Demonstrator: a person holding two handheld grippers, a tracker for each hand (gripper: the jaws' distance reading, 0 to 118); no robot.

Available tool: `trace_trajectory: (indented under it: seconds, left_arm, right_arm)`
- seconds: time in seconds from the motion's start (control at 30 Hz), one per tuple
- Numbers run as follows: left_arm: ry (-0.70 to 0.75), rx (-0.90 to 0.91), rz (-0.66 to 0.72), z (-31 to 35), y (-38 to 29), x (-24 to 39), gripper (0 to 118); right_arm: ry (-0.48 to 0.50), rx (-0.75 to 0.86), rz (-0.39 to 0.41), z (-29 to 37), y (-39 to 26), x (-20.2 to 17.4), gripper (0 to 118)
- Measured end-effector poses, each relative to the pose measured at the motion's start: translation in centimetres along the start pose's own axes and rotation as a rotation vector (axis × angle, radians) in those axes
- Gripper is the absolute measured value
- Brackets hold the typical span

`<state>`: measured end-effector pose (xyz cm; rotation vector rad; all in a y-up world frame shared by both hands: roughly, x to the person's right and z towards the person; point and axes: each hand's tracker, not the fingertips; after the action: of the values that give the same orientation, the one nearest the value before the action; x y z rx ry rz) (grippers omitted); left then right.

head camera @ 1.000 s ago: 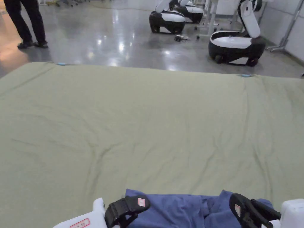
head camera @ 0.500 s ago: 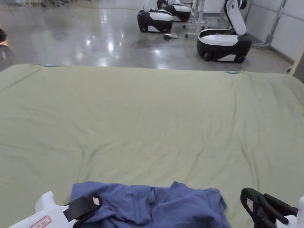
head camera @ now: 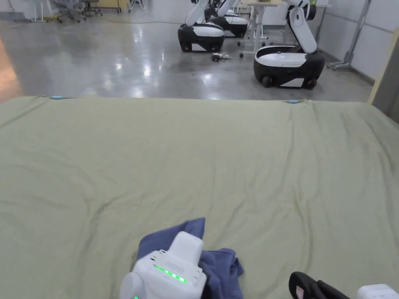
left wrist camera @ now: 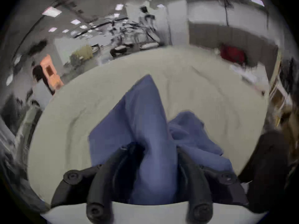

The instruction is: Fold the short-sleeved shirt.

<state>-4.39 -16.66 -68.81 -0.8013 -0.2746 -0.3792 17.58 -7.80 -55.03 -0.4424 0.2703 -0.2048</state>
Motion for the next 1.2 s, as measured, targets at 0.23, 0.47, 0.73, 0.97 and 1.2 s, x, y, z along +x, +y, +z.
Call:
trace_trajectory:
  seconds: [0.23, 0.47, 0.73, 0.97, 1.2]
  left_arm:
    - [-0.065, 0.019, 0.135, 1.6, 0.5, -0.9, 77]
    - [-0.578, 0.325, 0.728, 7.6, -1.9, -11.9, 97]
    - [-0.660, 0.089, 0.803, 1.0, -1.7, -7.8, 29]
    - [-0.804, 0.017, 0.835, -2.6, -3.3, -2.5, 29]
    - [-0.714, 0.173, 0.780, 4.8, -4.5, -8.9, 29]
  right_arm:
    - [0.000, 0.000, 0.022, 0.3, -0.1, 1.3, 4]
    - [0.034, -0.021, 0.025, -1.1, -0.1, 1.3, 4]
    - [0.044, -0.064, 0.003, -3.2, 0.2, 0.6, 4]
    - [0.008, -0.101, 0.019, -3.8, 1.0, 0.6, 5]
    - [0.136, -0.241, 0.001, -11.7, 0.3, -1.8, 5]
